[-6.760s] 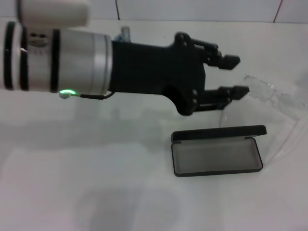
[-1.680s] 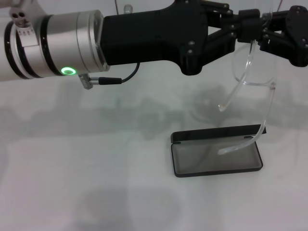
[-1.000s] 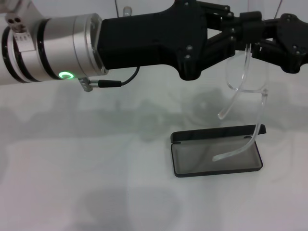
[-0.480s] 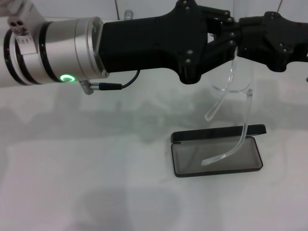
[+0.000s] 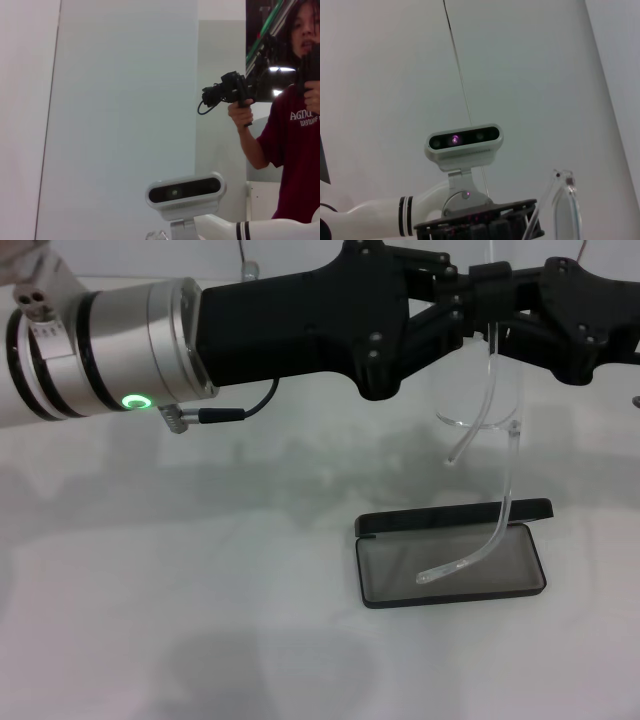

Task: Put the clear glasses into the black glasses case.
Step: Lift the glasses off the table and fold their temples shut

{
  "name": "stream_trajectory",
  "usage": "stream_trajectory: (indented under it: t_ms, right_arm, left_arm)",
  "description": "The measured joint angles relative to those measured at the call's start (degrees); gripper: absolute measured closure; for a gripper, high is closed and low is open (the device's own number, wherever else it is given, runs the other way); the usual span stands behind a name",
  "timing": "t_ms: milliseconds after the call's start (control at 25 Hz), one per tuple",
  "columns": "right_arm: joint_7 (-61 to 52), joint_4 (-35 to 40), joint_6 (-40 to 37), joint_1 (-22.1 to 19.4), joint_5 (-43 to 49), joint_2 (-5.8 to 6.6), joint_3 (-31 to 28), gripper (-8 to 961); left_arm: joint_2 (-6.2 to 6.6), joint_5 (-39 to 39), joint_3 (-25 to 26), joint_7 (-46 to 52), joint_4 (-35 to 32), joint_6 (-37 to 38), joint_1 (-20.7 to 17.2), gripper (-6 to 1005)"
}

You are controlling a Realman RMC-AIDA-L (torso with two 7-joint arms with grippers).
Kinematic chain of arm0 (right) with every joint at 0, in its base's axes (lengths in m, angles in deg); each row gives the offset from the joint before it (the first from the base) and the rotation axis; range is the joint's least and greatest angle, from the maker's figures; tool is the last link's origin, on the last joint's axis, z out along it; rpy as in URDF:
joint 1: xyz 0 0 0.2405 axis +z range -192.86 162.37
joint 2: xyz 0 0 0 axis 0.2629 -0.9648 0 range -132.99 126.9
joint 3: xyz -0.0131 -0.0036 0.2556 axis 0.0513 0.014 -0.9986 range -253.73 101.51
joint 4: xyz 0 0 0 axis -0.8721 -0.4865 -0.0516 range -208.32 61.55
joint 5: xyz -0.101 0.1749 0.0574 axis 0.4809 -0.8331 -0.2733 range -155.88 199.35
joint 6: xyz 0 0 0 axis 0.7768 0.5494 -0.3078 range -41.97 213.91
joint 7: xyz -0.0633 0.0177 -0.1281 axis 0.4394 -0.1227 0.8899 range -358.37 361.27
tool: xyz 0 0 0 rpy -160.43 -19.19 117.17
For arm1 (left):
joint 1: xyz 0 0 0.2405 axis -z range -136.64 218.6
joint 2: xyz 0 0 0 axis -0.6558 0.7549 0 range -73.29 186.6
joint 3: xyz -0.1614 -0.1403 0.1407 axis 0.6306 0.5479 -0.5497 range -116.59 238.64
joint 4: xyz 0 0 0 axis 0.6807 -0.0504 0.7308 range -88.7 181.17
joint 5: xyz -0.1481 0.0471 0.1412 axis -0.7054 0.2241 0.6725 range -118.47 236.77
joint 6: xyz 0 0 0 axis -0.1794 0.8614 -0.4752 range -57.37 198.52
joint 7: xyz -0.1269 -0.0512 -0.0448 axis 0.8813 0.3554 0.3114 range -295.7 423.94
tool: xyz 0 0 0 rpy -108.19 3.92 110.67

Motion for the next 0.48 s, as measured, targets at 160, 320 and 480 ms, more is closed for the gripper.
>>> stream_trajectory:
  t_ms: [160, 320, 480]
  right_arm:
    - [0.0, -0.09, -0.03, 0.28, 0.0, 0.0, -0.01, 825]
    - [0.07, -0.09, -0.04, 0.55, 0.0, 0.0, -0.01, 826]
    - [0.52, -0.09, 0.12, 0.62, 0.0, 0.0, -0.01, 826]
  left_arm:
    - [-0.02, -0.03, 0.07, -0.51, 0.25, -0.38, 0.02, 935]
    - [-0.02, -0.05, 0.1, -0.99, 0.46, -0.86, 0.09, 935]
    - [-0.02, -0.05, 0.14, -1.09, 1.01, -1.09, 0.46, 935]
